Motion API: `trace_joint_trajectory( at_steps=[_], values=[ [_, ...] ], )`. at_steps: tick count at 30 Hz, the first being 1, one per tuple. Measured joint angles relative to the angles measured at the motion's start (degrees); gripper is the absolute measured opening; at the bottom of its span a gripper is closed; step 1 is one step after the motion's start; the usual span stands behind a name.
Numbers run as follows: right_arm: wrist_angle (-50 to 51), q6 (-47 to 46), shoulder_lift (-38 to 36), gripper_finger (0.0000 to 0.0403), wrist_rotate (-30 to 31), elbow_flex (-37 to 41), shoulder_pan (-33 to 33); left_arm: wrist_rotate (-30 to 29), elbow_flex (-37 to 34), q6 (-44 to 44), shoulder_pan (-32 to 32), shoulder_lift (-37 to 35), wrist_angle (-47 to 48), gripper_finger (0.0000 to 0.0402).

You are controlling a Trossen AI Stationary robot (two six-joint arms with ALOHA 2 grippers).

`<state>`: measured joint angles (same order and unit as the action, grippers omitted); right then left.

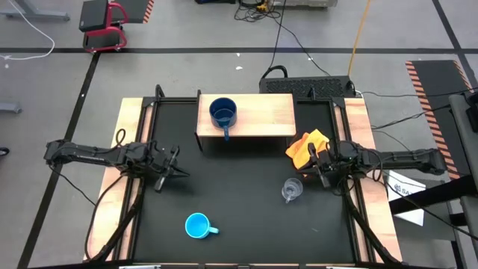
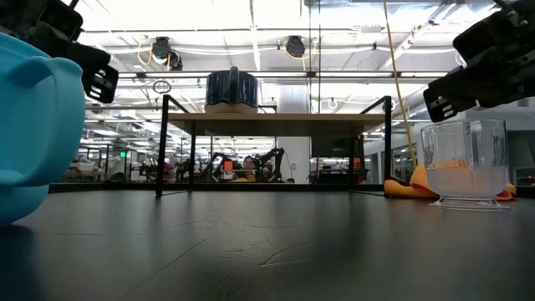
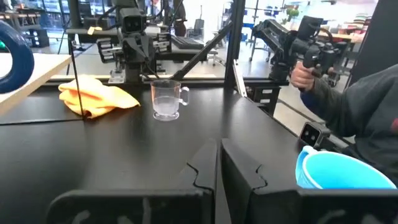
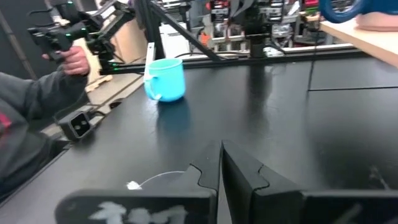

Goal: Stack small to large cups/mugs on shelf
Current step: Put the blue mug on the shelf

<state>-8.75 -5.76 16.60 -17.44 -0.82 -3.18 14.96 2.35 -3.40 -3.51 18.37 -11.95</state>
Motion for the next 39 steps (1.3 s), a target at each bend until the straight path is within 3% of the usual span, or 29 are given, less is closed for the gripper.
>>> trace_joint_trajectory(
  at_steps=[15,21,33,39],
  values=[
    [0.0,0.89,0.0,0.0009,1.36,0.0,0.35,-0.19,0.0,-0.41,0.0,0.02,1.87,0.0021],
    [-0.01,0.89,0.0,0.0009,1.37,0.0,0.35,-4.14,0.0,-1.23,0.0,0.02,1.72,0.0021],
    [-0.22,0.89,0.0,0.0009,1.38,0.0,0.35,-5.64,0.86,-1.62,0.0,0.02,-6.29,0.0021],
    [-0.24,0.89,-0.01,0.0009,1.41,0.01,0.35,2.02,2.99,2.07,-0.02,0.02,-9.9,0.0021]
  ],
)
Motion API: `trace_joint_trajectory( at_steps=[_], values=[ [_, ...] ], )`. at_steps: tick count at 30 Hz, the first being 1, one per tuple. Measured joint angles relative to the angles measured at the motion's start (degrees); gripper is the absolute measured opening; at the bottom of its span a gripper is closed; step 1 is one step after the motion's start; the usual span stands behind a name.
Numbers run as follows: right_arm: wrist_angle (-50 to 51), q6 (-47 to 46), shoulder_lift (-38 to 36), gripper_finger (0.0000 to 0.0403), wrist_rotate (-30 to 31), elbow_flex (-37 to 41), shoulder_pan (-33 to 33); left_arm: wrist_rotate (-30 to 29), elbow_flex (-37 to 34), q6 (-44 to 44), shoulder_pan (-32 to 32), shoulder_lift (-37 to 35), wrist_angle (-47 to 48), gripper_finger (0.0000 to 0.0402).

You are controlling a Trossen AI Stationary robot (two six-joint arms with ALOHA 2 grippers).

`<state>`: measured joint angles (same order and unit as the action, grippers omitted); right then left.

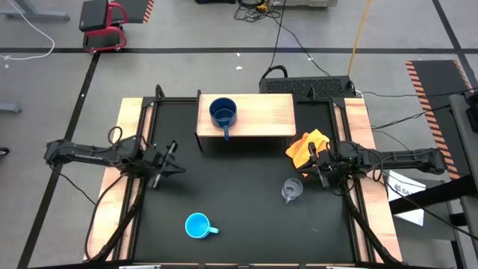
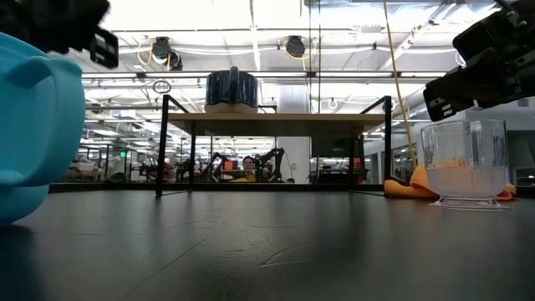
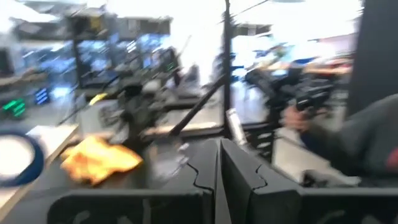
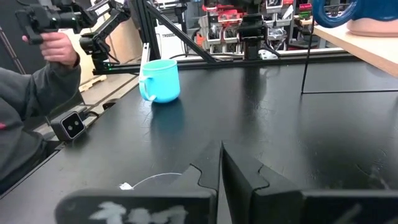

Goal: Stack small to large cups/mugs on shelf
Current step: Put the blue mug on the shelf

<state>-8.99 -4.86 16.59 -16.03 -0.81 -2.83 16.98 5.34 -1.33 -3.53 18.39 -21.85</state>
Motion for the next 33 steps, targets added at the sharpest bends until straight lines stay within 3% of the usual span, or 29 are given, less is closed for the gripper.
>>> trace_joint_trajectory(
  at_steps=[3,13,17,28,33],
  values=[
    [0.0,0.23,0.39,0.0009,0.0,-0.01,0.0,4.54,0.03,1.17,-0.01,-0.03,-3.94,0.0021],
    [-1.01,1.05,3.2,0.0009,0.0,-0.01,0.0,4.01,0.02,1.15,0.0,1.75,-6.4,0.0021],
    [-4.19,1.07,4.11,0.0009,-0.02,-0.01,0.0,7.25,0.04,1.32,-0.5,4.15,-12.13,0.0034],
    [-5.81,1.16,4.57,0.0009,-0.27,-0.01,0.0,7.41,1.49,3.88,-4.8,12.88,-16.57,0.0189],
    [-5.77,1.11,5.34,0.0009,-0.46,-0.01,0.0,7.05,1.59,4.02,-5.65,15.42,-18.09,0.0231]
  ],
)
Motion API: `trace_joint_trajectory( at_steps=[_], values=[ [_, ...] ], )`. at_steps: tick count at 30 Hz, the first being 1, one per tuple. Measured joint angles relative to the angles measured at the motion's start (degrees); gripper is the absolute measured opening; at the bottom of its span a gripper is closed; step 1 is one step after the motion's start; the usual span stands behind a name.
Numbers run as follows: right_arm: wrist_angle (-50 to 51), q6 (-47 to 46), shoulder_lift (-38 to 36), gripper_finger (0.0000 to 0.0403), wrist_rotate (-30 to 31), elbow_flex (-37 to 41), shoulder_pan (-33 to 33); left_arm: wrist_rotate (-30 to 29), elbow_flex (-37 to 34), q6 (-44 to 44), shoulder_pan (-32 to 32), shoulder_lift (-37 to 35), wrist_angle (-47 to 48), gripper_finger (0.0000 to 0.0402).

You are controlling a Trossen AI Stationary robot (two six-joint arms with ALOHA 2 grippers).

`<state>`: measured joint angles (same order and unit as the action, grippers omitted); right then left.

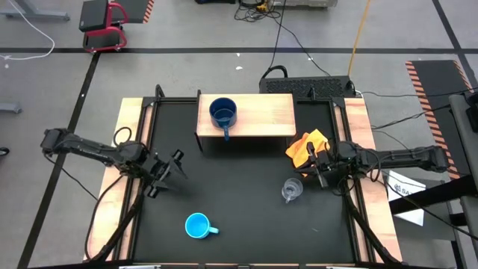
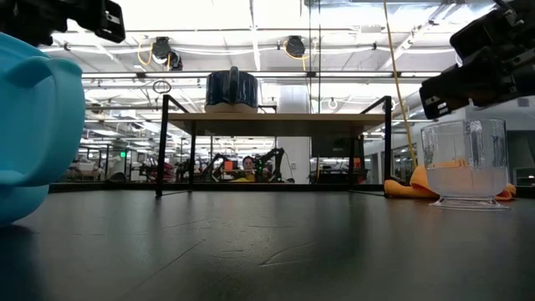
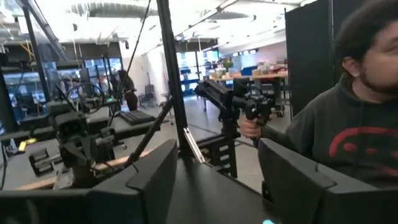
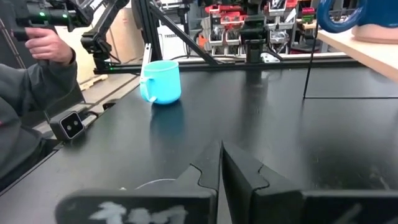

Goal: Stack small to large cups/mugs on shelf
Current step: Put the blue mug on the shelf

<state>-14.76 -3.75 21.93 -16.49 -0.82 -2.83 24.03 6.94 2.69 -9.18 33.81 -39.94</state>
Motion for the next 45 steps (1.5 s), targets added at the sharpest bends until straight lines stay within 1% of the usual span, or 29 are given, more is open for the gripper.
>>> trace_joint_trajectory(
  at_steps=[4,12,20,25,38,41,45],
  values=[
    [-0.54,-0.01,0.22,0.0009,-0.04,0.01,0.0,-0.02,0.05,0.03,-1.1,0.48,-0.66,0.0244],
    [-0.44,-1.94,0.24,0.0009,-0.09,0.0,0.15,-0.02,0.05,-0.34,-1.48,0.26,-2.36,0.0246],
    [-0.91,-1.16,0.22,0.0009,-0.13,0.02,3.0,1.54,0.05,-1.53,-1.51,0.37,-1.7,0.0246],
    [-0.9,-1.11,0.22,0.0009,-0.13,0.02,4.47,1.53,0.05,-1.51,-1.52,0.37,-1.31,0.0246],
    [-1.34,0.62,0.22,0.0009,-0.11,0.01,5.31,1.6,0.05,-2.03,-1.57,0.37,3.36,0.0246],
    [-1.33,1.17,0.22,0.0009,-0.11,0.0,5.31,-0.05,0.05,-2.81,-1.57,0.37,4.98,0.0246],
    [-1.33,1.46,0.22,0.0009,-0.09,0.01,5.31,-5.96,0.05,-3.46,-1.57,0.39,7.68,0.0246]
  ],
)
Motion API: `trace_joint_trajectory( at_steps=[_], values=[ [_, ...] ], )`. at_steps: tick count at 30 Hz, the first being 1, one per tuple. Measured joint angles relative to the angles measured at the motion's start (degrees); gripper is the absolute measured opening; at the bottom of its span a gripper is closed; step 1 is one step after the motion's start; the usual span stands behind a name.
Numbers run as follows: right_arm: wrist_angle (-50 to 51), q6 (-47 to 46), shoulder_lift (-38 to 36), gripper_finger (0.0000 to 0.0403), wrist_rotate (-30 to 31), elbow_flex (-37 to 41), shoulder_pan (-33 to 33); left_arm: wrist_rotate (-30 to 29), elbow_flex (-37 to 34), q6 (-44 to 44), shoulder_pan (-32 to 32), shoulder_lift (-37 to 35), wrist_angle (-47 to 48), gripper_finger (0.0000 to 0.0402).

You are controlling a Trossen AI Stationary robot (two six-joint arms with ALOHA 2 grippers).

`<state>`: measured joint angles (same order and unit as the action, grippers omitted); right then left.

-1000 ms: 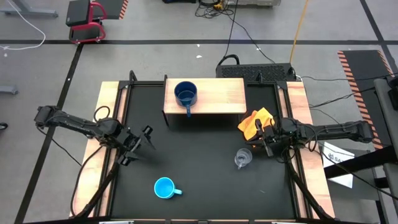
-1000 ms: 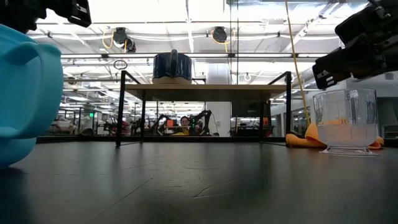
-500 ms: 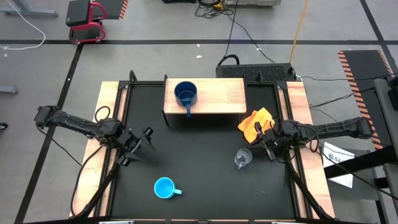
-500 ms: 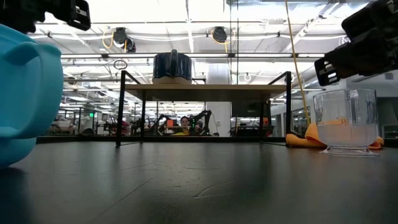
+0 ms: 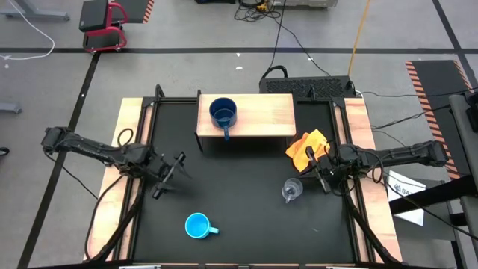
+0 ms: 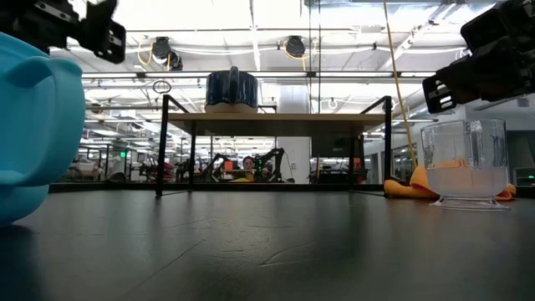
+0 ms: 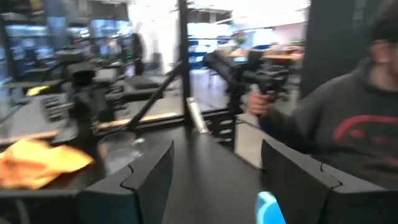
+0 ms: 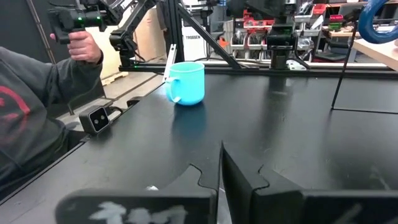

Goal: Stack small to large cups/mugs on shelf
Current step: Put the blue mug on the shelf

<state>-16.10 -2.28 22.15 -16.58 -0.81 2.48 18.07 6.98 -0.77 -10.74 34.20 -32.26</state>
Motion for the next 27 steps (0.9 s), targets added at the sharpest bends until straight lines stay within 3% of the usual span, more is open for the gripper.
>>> trace_joint_trajectory(
  at_steps=[6,12,21,27],
  values=[
    [0.02,-0.55,0.02,0.0009,0.0,0.0,0.0,-4.28,0.0,-0.85,0.04,-0.02,0.04,0.0246],
    [0.02,-1.05,0.02,0.0009,0.0,-0.01,0.0,-4.64,1.94,-2.0,0.04,-0.02,1.15,0.0246],
    [0.04,-0.94,0.04,0.0009,0.0,-0.01,0.0,-5.59,16.51,-1.99,0.0,0.17,23.57,0.0246],
    [0.05,-0.13,0.04,0.0009,0.0,0.0,0.0,-7.25,20.53,-2.35,0.04,0.69,31.04,0.0246]
  ],
)
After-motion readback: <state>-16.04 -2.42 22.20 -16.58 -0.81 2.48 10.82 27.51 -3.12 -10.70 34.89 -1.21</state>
